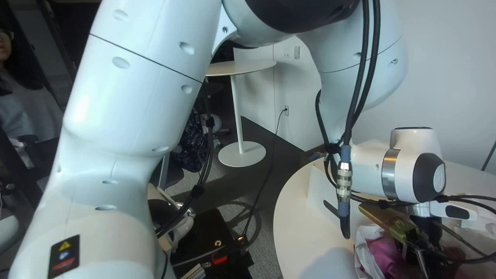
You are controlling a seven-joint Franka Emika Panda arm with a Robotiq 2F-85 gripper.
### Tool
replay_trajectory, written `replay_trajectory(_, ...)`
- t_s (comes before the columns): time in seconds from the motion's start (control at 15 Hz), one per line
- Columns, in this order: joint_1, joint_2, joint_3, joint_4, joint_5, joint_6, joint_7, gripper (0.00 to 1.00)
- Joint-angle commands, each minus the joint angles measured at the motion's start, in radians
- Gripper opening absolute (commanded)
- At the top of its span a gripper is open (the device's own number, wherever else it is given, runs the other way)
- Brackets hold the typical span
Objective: Remove the items from the white basket and put them in the plastic bag
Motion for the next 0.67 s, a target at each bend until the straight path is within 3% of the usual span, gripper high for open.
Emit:
replay_trajectory(0.0, 0.051, -0.16, -0.044, -0.032, -0.023, -0.139, -0.01, 0.84)
replay_trajectory(0.13, 0.032, -0.255, -0.003, -0.03, 0.003, -0.271, -0.059, 0.98)
replay_trajectory(0.4, -0.019, -0.446, 0.132, -0.028, 0.186, -0.512, -0.242, 1.0)
replay_trajectory(0.6, -0.033, -0.531, 0.188, -0.016, 0.278, -0.63, -0.248, 1.0)
